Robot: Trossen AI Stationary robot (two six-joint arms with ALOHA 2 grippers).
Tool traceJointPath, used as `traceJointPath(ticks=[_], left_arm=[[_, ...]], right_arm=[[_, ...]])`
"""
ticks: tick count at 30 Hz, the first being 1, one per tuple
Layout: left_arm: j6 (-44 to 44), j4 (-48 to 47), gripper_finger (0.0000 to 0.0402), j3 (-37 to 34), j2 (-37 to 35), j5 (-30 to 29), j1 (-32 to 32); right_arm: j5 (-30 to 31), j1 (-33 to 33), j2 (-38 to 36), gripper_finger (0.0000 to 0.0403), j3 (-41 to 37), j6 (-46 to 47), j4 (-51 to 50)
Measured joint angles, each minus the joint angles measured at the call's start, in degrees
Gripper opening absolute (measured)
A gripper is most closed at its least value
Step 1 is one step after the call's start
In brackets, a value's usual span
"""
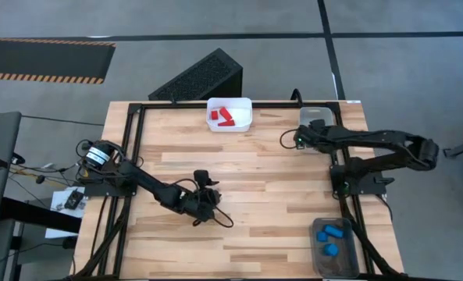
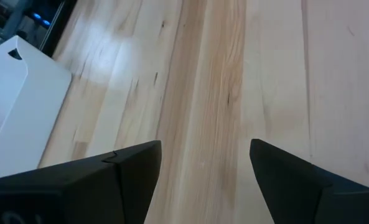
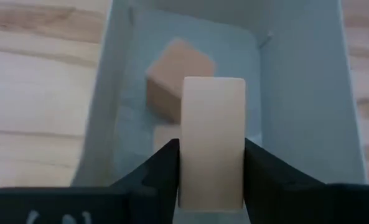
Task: Sort & place blocks by color
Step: Put the brown block into the gray bin, then return to Home Position
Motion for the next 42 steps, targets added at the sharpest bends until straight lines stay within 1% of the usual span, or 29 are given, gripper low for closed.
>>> traceJointPath(ticks=[3,4,7,11,14,17,23,26,29,31,35,37,40,42], left_arm=[[0.0,0.1,0.0238,0.0,0.0,-0.4,0.0],[-0.5,0.2,0.0238,0.0,0.0,-1.4,0.0],[-2.8,0.3,0.0238,0.0,-0.2,-6.8,0.0],[-3.1,0.1,0.0238,-0.6,-2.0,-9.9,0.0],[-4.0,0.0,0.0238,-1.4,-4.4,-10.0,-0.3],[-4.9,-1.3,0.0238,-1.6,-7.0,-10.1,-0.6],[-5.4,-0.6,0.0238,-3.7,-11.7,-10.3,-1.9],[-6.3,-0.8,0.0238,-5.8,-13.8,-11.9,-2.7],[-7.0,-0.7,0.0238,-7.6,-15.8,-14.2,-3.4],[-7.3,-0.2,0.0238,-8.9,-17.3,-15.7,-4.0],[-7.6,0.7,0.0238,-11.0,-21.8,-18.7,-5.7],[-7.6,1.3,0.0238,-12.4,-24.8,-19.9,-6.7],[-5.8,9.2,0.0238,-16.6,-29.1,-20.1,-8.0],[-2.5,20.1,0.0238,-21.1,-31.4,-18.0,-8.4]], right_arm=[[0.3,-1.7,3.0,0.0173,0.4,-0.6,0.5],[0.4,-2.0,3.6,0.018,0.3,-1.0,0.6],[1.1,-2.3,5.1,0.0204,0.4,-2.0,1.2],[2.2,-1.0,4.7,0.0236,-0.4,-2.7,-0.7],[3.2,0.4,3.1,0.0251,0.0,-2.6,0.6],[3.7,2.6,1.2,0.0255,-0.1,-2.5,0.1],[4.5,5.6,-3.6,0.0255,-0.1,-2.3,-0.1],[4.8,7.5,-6.0,0.0255,-0.1,-2.3,-0.1],[7.2,9.9,-8.6,0.0256,0.0,-2.0,0.1],[7.9,12.4,-10.3,0.0256,-0.1,-3.5,1.1],[7.5,20.9,-12.6,0.0256,-0.1,-10.9,9.6],[7.6,26.3,-12.9,0.0256,-0.1,-14.4,16.9],[7.4,34.9,-12.1,0.0256,0.0,-21.0,31.2],[7.4,40.3,-9.3,0.0255,0.1,-27.0,43.6]])
